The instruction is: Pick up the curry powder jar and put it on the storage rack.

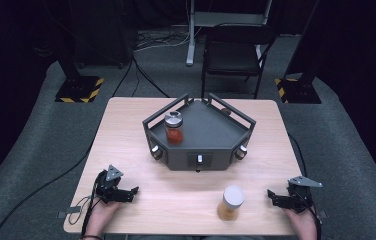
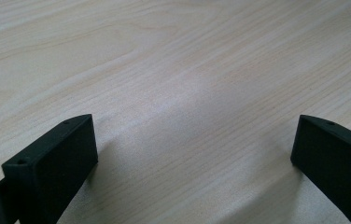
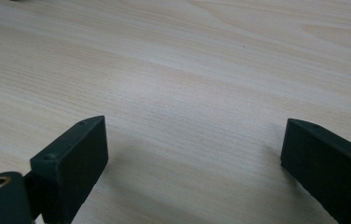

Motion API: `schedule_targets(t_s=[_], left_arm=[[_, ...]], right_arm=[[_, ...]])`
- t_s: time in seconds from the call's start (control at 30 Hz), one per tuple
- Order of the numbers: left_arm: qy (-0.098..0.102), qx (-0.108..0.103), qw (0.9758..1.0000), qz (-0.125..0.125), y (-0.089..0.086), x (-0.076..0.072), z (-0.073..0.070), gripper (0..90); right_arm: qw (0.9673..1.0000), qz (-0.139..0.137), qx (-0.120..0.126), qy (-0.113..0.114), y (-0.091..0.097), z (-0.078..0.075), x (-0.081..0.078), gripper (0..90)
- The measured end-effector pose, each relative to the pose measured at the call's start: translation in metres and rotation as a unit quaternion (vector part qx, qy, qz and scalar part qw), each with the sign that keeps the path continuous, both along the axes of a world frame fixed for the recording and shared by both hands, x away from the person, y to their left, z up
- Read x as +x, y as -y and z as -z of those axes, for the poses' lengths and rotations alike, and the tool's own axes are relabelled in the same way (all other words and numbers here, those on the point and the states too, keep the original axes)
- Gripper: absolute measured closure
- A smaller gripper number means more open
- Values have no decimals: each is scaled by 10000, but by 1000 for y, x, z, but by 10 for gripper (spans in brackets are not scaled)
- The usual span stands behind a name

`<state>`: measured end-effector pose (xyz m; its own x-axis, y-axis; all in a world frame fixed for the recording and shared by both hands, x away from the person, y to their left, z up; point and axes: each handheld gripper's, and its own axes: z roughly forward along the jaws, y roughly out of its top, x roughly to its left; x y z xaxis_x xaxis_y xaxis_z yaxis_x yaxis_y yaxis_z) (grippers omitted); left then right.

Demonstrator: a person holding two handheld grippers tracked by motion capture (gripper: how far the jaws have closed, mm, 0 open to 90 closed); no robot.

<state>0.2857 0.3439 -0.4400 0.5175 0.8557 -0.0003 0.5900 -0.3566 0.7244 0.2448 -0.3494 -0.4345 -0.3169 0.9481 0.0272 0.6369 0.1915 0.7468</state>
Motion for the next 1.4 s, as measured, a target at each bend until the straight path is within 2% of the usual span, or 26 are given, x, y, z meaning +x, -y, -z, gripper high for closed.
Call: schedule_targets(t_s=[0.3, 0.73, 1.0, 1.4], left_arm=[[0, 0, 10000, 0, 0, 0, 0, 1], [2, -18, 10000, -20, 0, 0, 0, 1], [2, -18, 10000, -22, 0, 0, 0, 1], [2, -16, 10000, -22, 0, 0, 0, 1]], right_arm=[[9998, -151, 89, 124, 1, -8, -5, 77], [9973, -592, 248, 369, 1, -27, -17, 81], [9933, -931, 449, 523, 1, -40, -23, 81], [9870, -1371, 400, 733, -9, -58, -36, 84]])
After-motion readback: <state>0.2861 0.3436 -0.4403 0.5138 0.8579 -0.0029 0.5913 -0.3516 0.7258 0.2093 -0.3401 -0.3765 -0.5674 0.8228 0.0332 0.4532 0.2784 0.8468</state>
